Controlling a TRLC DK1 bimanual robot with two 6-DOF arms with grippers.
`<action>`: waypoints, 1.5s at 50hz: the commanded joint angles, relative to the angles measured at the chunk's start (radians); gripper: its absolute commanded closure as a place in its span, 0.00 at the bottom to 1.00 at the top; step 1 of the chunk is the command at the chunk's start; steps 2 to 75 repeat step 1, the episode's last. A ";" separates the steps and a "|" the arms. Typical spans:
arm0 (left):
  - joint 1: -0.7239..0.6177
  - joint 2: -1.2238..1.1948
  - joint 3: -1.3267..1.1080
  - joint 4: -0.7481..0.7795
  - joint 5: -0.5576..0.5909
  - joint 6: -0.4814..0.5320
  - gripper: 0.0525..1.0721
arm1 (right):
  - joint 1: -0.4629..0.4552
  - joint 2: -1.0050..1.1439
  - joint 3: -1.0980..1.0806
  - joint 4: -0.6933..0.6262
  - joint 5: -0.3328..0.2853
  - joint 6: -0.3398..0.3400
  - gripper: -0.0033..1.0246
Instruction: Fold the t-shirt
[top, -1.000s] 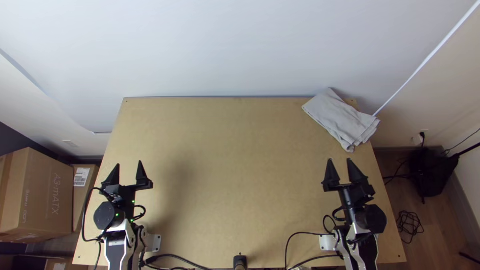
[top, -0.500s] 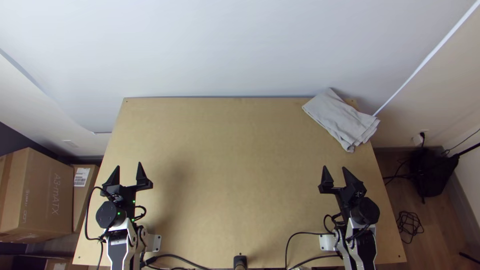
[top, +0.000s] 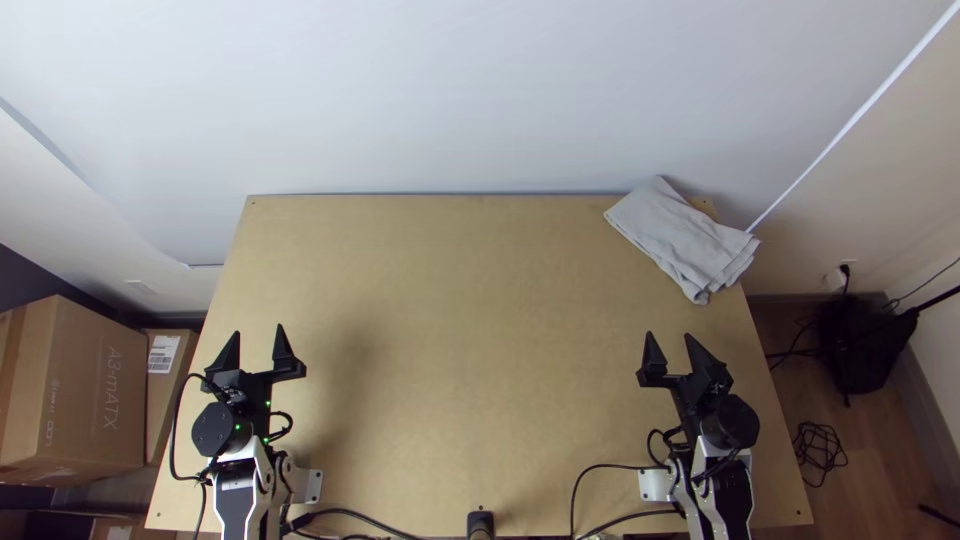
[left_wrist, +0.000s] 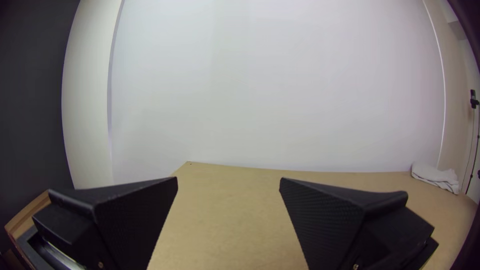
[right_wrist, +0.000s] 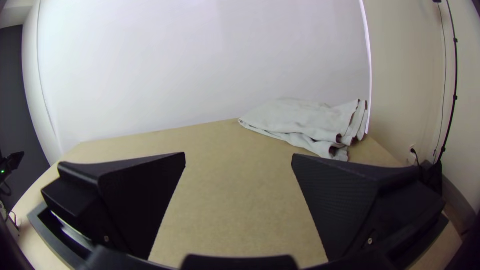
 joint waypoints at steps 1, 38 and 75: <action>0.005 -0.004 -0.037 -0.016 0.004 0.016 0.04 | -0.004 -0.004 -0.004 0.003 0.007 -0.013 0.04; 0.005 -0.004 -0.037 -0.016 0.004 0.016 0.04 | -0.004 -0.004 -0.004 0.003 0.007 -0.013 0.04; 0.005 -0.004 -0.037 -0.016 0.004 0.016 0.04 | -0.004 -0.004 -0.004 0.003 0.007 -0.013 0.04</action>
